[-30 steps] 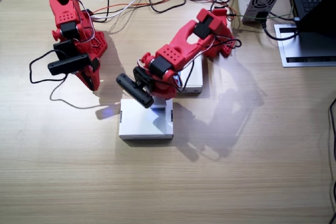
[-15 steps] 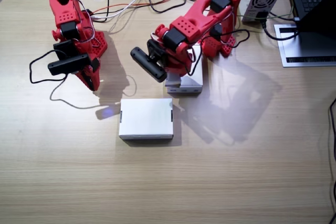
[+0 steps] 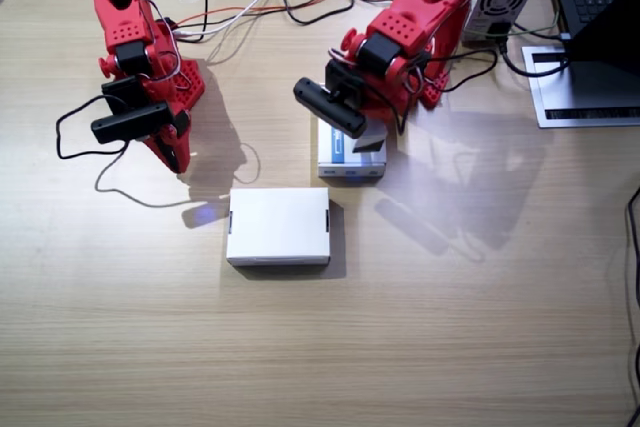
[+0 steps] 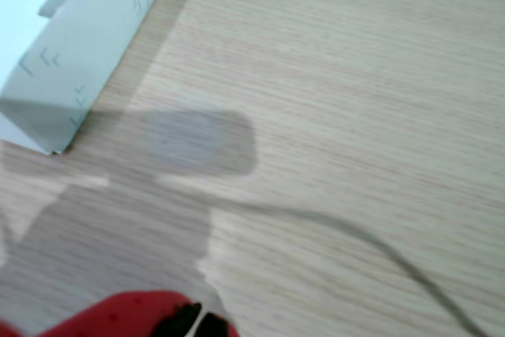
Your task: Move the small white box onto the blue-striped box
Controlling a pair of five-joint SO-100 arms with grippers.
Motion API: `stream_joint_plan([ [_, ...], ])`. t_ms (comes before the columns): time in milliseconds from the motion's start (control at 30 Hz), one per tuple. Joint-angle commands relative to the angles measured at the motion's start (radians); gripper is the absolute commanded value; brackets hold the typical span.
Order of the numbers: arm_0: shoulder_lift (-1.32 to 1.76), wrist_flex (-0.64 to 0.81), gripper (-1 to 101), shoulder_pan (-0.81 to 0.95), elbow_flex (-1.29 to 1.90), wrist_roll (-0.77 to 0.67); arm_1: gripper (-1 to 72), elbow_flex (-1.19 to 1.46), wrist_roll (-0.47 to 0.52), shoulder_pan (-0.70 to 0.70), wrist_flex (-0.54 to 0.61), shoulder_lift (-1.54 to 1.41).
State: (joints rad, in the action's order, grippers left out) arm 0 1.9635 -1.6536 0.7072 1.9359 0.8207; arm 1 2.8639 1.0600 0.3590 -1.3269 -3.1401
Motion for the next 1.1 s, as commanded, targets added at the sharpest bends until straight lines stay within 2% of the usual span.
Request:
stream_joint_plan([
  [0, 0.083, -0.023, 23, -0.025, 0.075, 0.038, 0.2, -0.015, 0.009, 0.018, -0.026, -0.023],
  [233, 0.071, -0.018, 18, -0.046, 0.156, 0.080, 0.2, -0.015, 0.011, 0.020, -0.029, -0.025],
  [333, 0.046, 0.009, 18, -0.038, 0.175, 0.048, 0.2, -0.015, 0.011, 0.020, -0.032, -0.025],
  [433, 0.018, 0.021, 14, 0.041, 0.178, 0.006, 0.2, -0.015, 0.012, 0.021, -0.034, -0.025],
  [733, -0.081, -0.020, 22, 0.218, -0.074, -0.117, 0.2, -0.015, 0.020, 0.018, -0.037, -0.026],
  [1000, -0.261, -0.020, 22, 0.209, -0.135, -0.210, 0.2, -0.014, 0.025, 0.015, -0.038, -0.026],
  [1067, -0.216, -0.012, 30, 0.202, -0.146, -0.230, 0.2, -0.014, 0.020, 0.017, -0.035, -0.026],
])
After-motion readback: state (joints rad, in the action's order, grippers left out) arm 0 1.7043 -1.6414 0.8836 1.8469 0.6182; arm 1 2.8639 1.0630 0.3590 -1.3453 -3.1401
